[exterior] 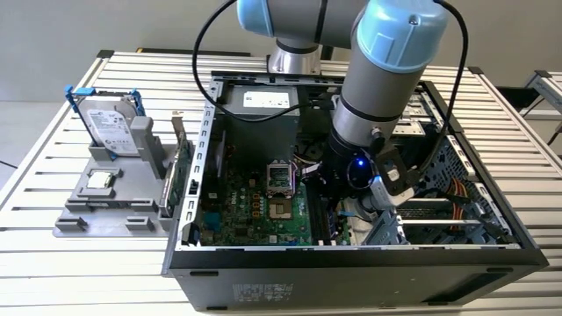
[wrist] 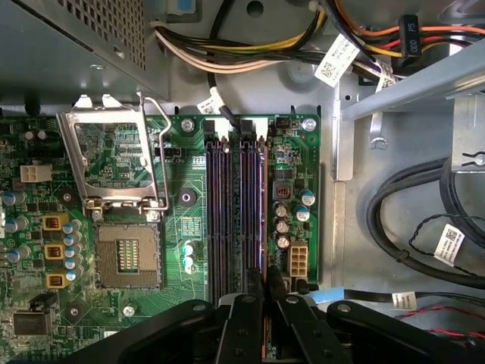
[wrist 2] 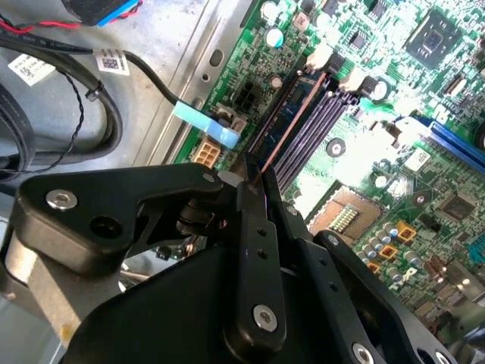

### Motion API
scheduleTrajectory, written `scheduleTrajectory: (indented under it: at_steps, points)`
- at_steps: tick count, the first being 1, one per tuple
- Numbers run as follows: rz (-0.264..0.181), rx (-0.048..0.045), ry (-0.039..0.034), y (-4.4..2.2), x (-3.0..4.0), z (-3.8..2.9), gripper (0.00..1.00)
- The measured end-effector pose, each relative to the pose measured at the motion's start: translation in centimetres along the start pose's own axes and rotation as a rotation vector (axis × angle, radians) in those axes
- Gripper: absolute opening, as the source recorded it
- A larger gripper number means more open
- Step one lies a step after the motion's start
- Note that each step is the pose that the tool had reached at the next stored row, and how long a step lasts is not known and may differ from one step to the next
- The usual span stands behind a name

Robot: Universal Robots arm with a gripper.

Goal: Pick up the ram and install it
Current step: 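Insert the ram into the slot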

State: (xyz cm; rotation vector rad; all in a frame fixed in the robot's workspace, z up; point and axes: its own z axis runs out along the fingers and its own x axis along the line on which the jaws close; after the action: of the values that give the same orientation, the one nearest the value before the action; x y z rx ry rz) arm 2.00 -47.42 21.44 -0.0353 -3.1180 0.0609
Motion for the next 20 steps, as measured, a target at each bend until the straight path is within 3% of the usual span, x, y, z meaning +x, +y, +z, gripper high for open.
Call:
scheduleTrajectory:
  at_steps: [20]
  points:
    - [-0.005,0.0023,-0.0001,0.13,0.01,0.39,0.00]
